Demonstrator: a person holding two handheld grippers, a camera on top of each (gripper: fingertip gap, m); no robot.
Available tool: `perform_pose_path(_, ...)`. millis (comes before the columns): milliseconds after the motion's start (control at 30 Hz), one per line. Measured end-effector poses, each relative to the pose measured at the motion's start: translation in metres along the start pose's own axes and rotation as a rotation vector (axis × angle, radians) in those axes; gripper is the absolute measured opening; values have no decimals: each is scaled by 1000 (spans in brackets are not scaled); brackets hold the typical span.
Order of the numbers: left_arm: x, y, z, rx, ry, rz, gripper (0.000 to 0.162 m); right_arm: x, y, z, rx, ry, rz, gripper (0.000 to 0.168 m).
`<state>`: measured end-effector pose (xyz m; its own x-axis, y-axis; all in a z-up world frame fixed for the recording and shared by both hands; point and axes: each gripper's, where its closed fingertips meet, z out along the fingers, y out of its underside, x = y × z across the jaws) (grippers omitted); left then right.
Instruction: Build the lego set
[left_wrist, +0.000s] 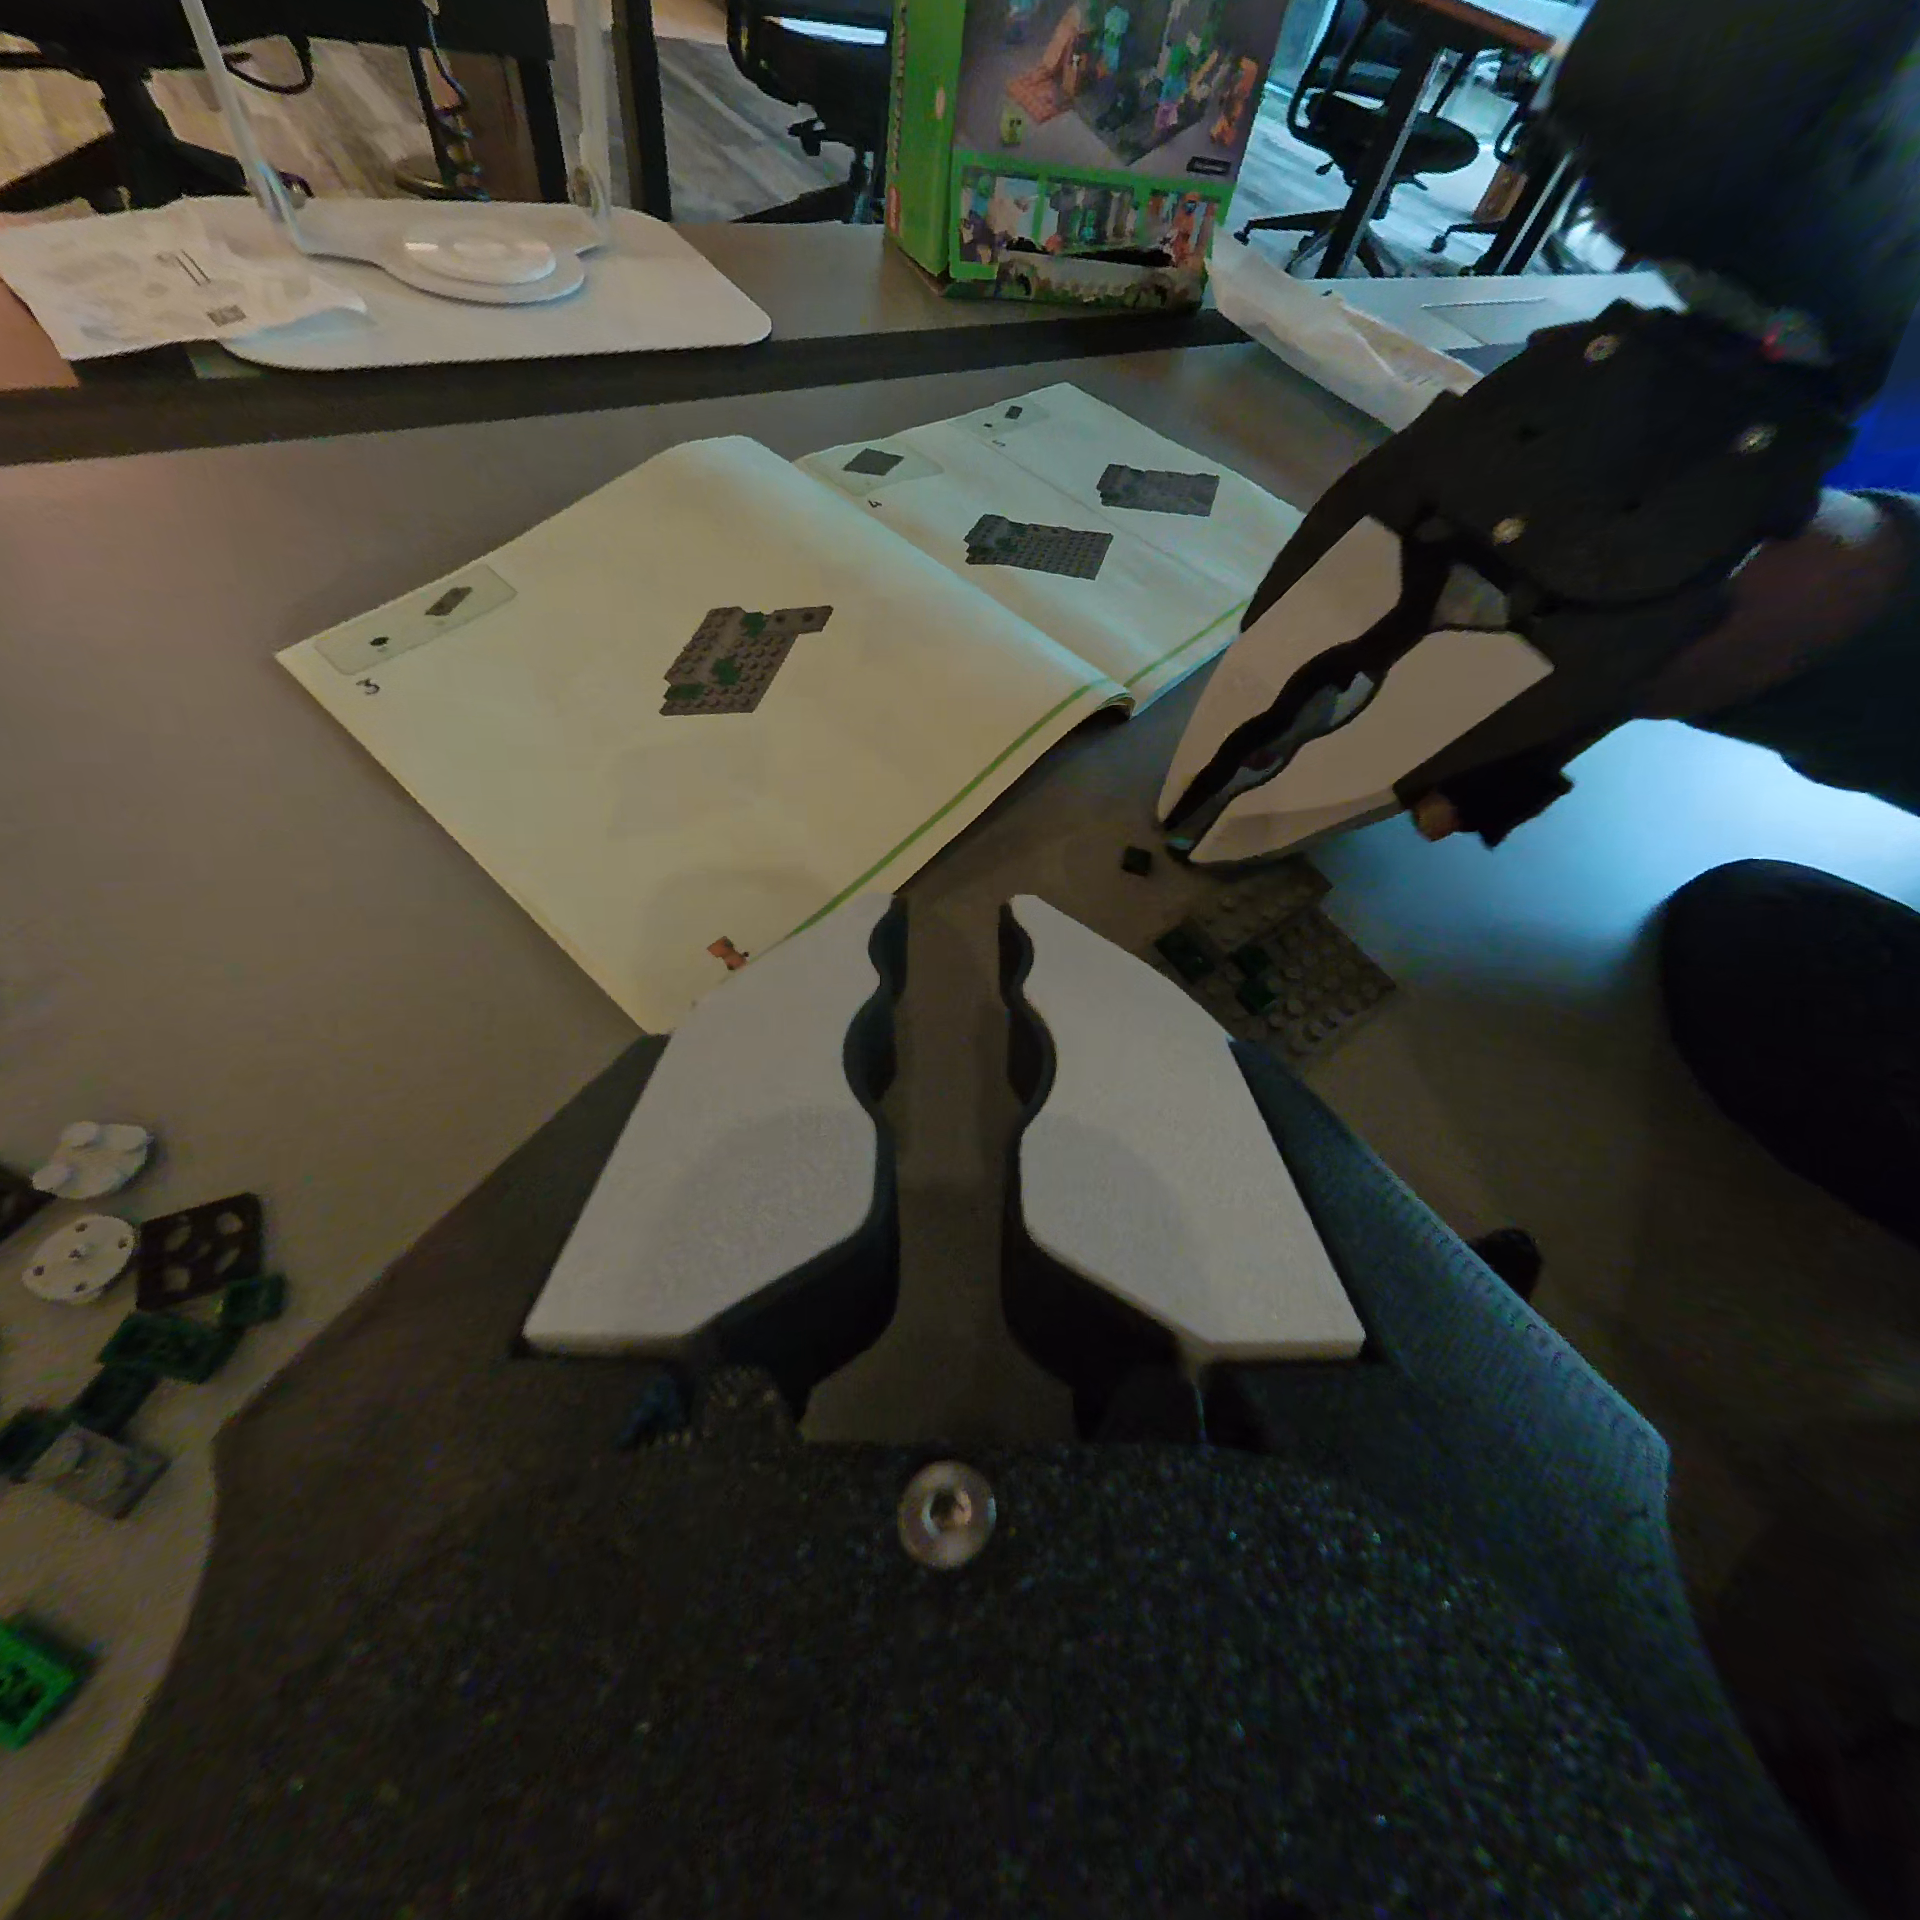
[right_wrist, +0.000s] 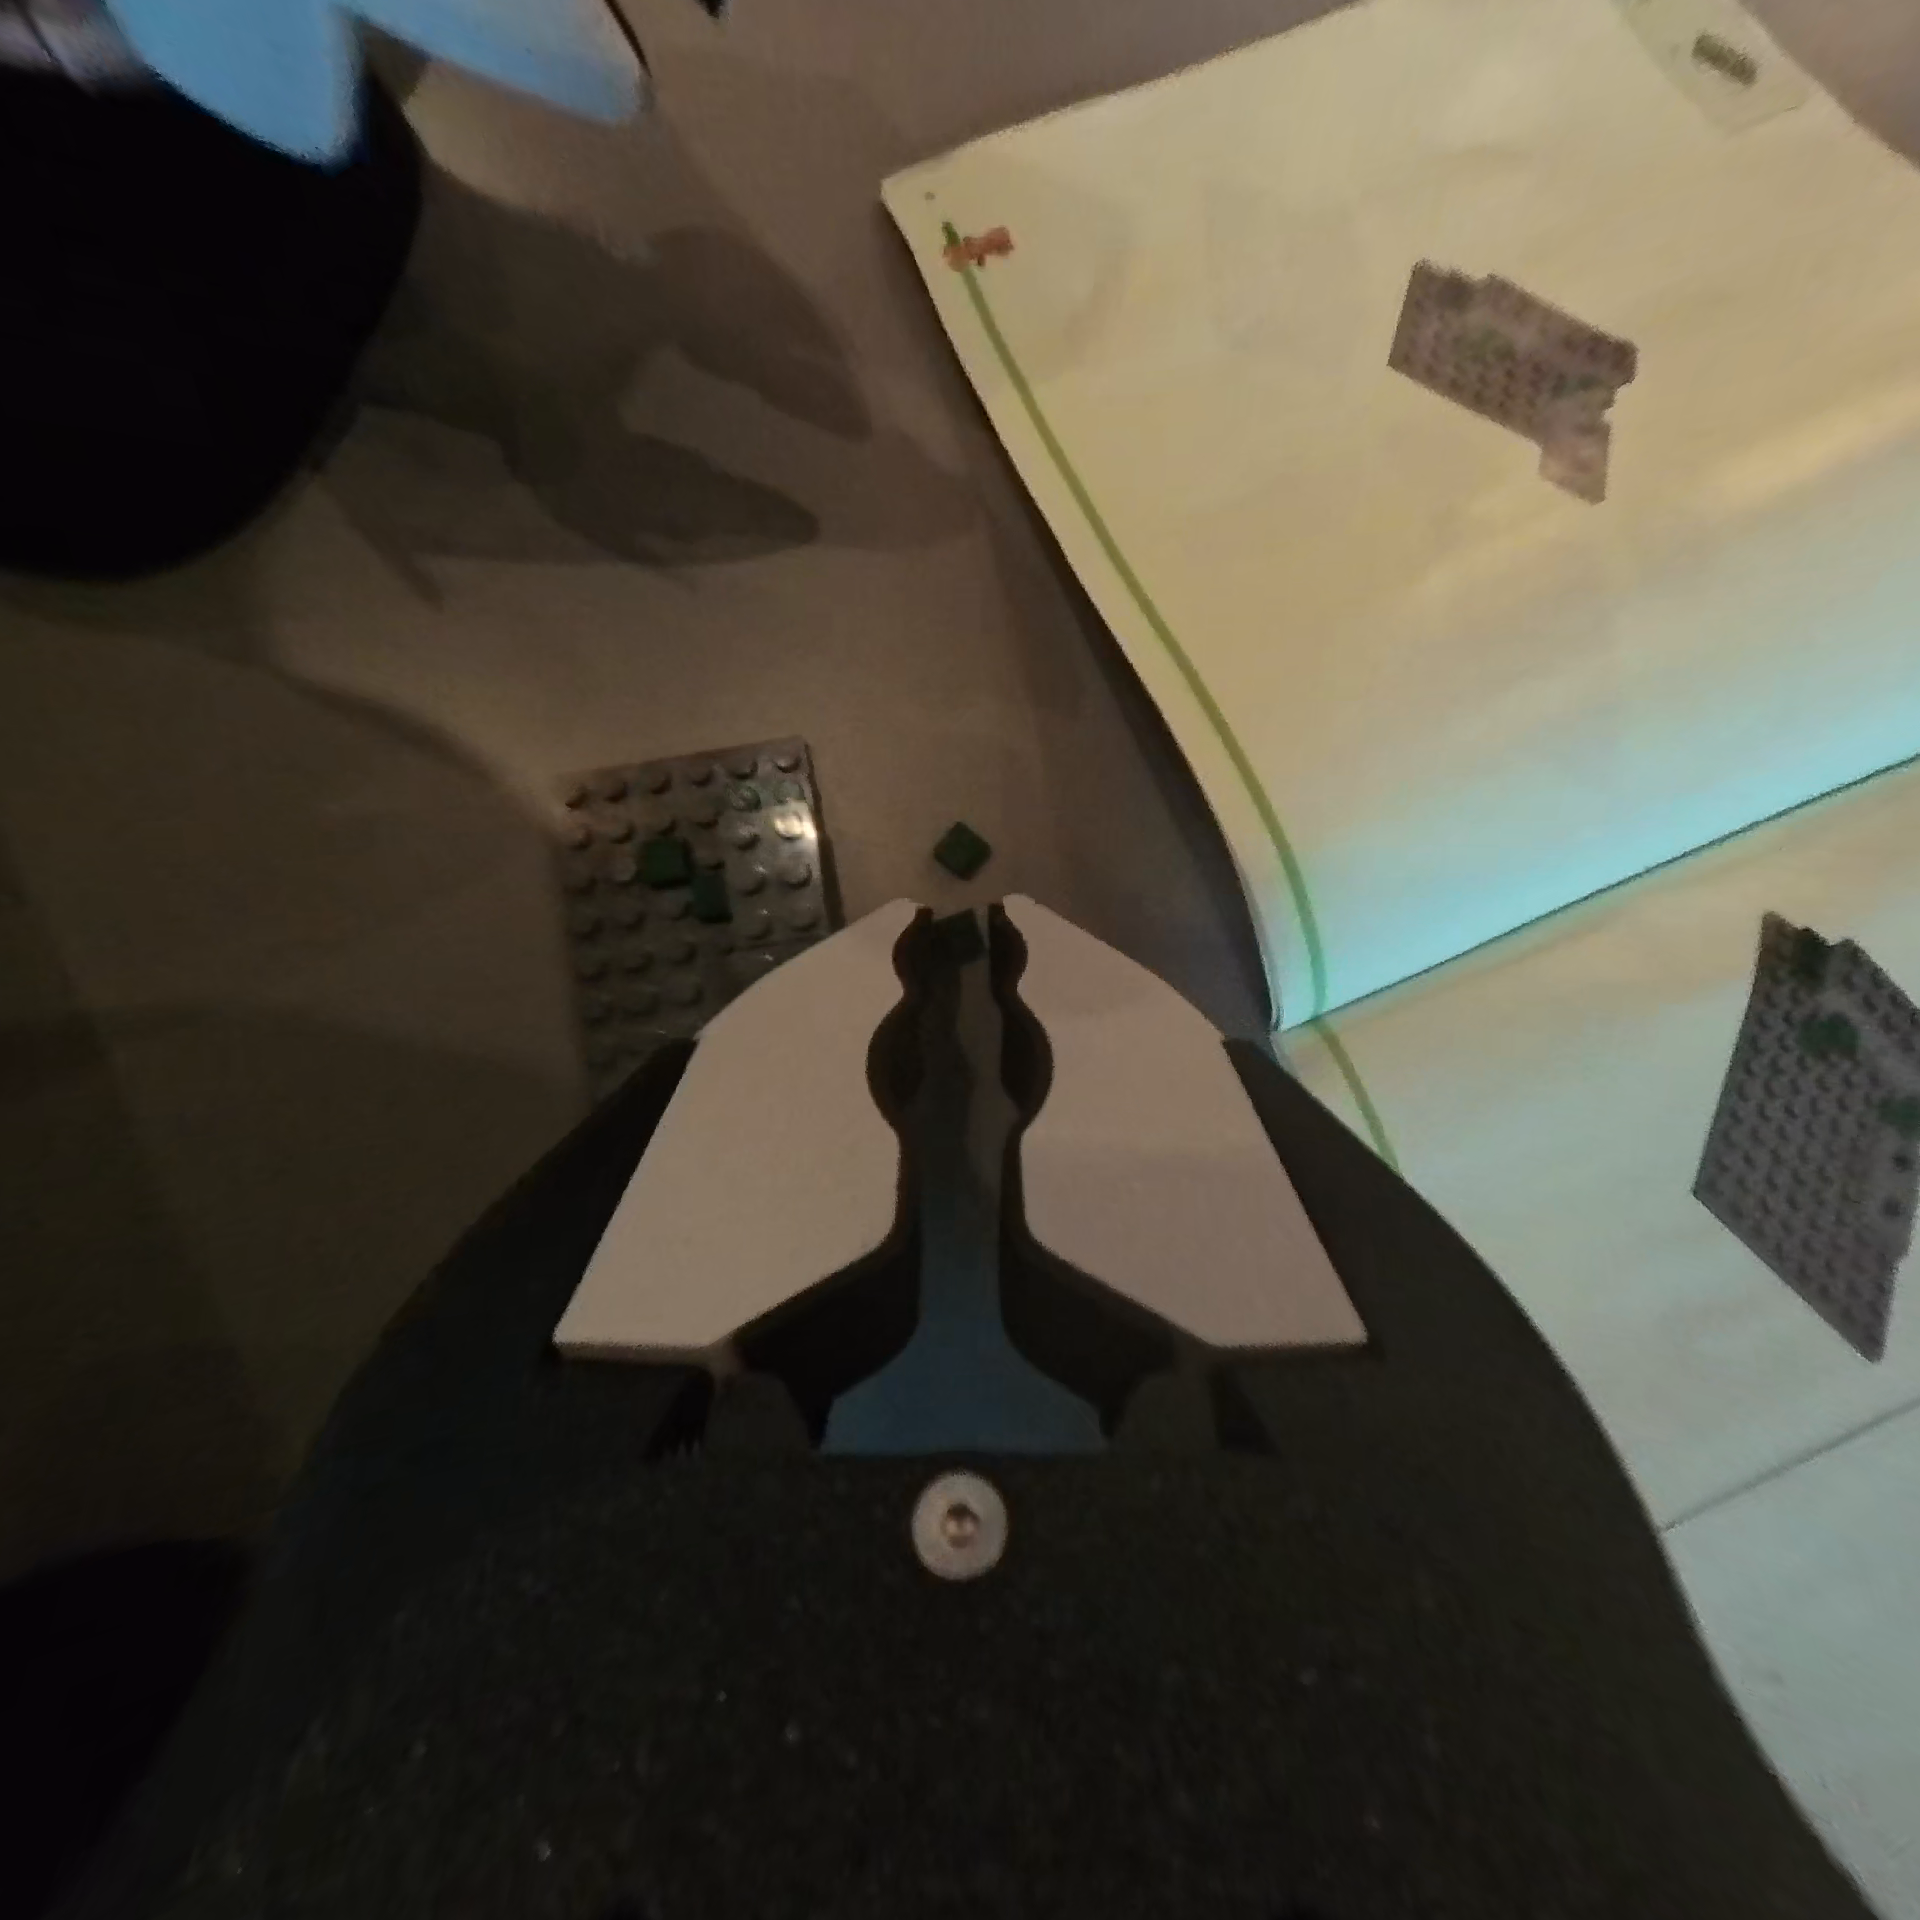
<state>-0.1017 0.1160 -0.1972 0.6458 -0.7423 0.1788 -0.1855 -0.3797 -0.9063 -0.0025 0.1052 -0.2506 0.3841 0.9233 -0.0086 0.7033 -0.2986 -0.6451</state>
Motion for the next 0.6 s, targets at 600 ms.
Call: perform_pose_path(600, 2, 5, 3, -30, 2, 12, 15, 52, -49, -25, 171, 122, -80, 3)
